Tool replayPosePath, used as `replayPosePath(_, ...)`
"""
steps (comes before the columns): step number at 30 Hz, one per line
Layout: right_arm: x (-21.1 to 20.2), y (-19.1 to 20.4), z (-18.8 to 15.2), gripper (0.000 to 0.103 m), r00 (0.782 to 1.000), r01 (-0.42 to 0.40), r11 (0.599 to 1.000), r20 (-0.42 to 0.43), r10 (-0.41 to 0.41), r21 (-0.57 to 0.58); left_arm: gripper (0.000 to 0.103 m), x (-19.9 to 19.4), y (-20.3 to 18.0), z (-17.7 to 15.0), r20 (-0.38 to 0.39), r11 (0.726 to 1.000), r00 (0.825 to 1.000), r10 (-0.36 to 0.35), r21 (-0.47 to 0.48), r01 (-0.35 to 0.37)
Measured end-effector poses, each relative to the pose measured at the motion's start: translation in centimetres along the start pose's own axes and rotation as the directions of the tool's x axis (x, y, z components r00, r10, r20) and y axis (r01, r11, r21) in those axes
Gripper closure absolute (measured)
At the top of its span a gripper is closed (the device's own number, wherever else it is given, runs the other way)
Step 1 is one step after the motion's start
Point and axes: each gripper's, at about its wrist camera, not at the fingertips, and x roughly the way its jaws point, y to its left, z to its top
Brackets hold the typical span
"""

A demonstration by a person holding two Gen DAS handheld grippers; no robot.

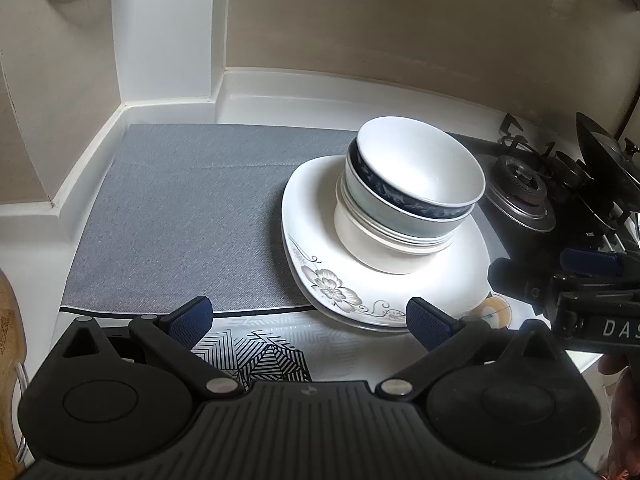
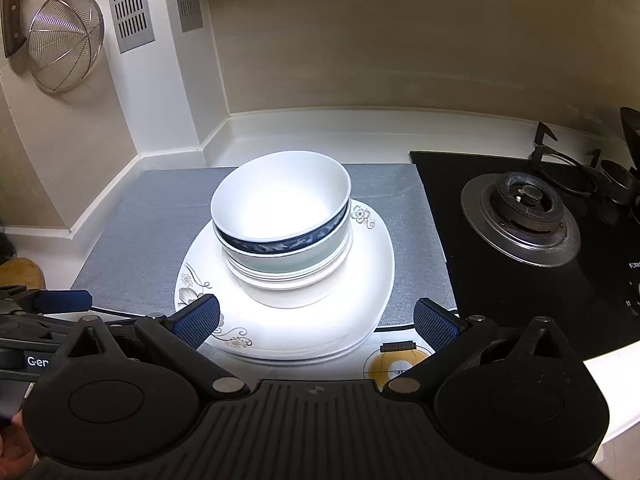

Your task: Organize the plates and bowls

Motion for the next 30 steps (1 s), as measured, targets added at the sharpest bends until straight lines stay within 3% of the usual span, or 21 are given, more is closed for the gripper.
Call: replayPosePath(30,1.9,1.0,1.0,0.000,1.000,-0.015,1.000,-0.028,0.015,-0.020,0.000,1.3,1.6,0.9,-0.011,1.000,1.000,0.017,-0.023,-0.018)
